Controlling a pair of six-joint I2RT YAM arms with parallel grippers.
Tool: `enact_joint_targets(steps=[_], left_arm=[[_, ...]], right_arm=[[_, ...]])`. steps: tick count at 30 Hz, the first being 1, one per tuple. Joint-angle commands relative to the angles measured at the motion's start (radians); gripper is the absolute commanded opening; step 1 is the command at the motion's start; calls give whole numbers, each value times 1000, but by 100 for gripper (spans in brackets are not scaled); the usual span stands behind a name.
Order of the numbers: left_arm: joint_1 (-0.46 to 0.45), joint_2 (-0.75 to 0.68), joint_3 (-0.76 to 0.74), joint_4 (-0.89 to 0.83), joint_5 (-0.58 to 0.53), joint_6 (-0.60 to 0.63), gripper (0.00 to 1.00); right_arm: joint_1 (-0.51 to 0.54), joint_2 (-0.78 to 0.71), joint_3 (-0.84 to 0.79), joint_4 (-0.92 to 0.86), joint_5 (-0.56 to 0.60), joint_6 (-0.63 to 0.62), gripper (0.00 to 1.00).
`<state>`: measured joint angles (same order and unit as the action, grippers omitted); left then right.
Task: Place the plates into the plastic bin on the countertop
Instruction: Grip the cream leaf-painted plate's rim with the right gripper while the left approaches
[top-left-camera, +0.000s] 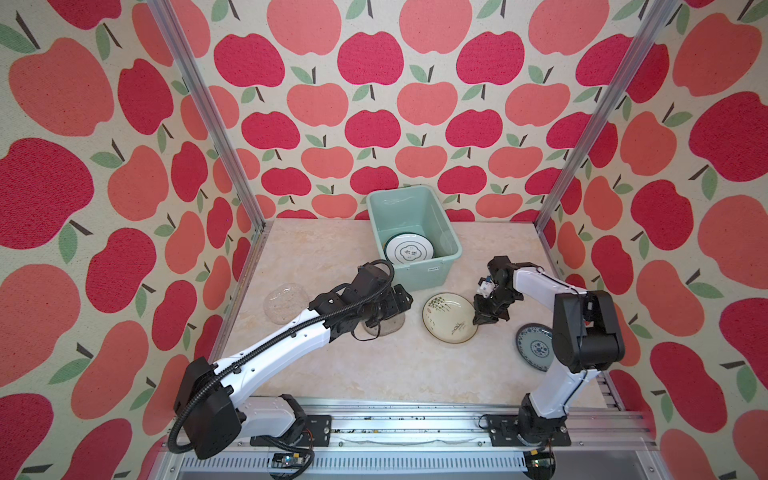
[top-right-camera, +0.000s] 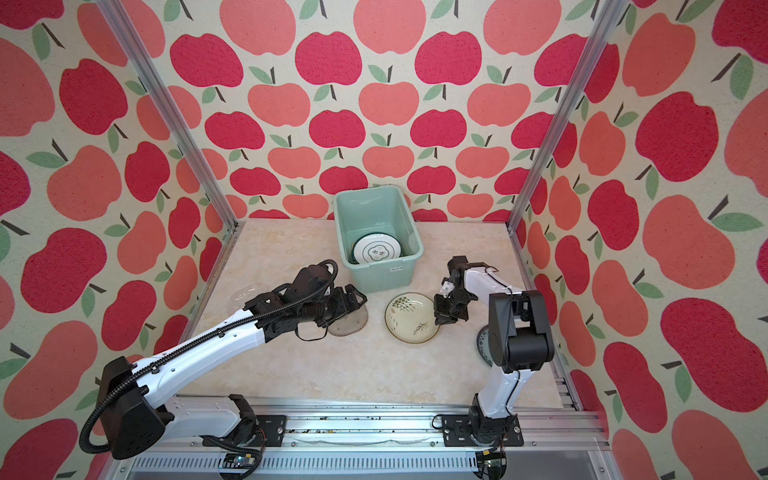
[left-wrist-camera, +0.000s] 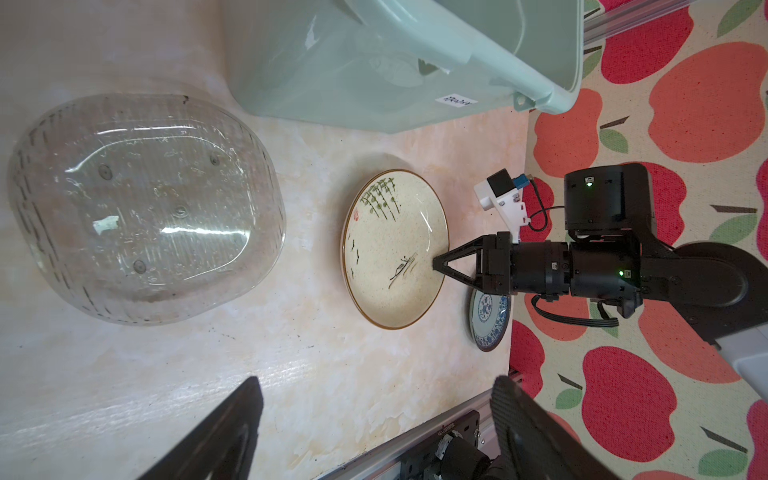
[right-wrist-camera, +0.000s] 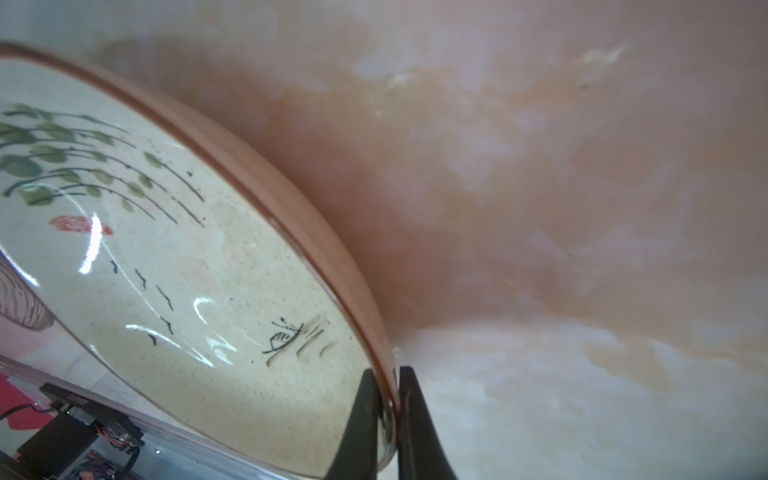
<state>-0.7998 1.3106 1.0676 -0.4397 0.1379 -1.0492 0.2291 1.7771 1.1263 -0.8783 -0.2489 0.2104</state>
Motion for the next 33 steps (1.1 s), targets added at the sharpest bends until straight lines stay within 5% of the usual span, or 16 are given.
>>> enact_joint_targets(steps=[1,11,20,33], left_arm=[[-3,44,-10,-1,49,14,86],[-19,150,35,-86,128,-55,79],[-56,299,78,-63,254,-100,77],[-53,467,119,-8,325,-147,72]], right_arm=[[64,21,-46,-115,113,-85,0],[96,46,-20,-145,150,-123,0],[91,-3,-19,-136,105,-118,33],[-31,-68,-48,-69,-165,-121,49]])
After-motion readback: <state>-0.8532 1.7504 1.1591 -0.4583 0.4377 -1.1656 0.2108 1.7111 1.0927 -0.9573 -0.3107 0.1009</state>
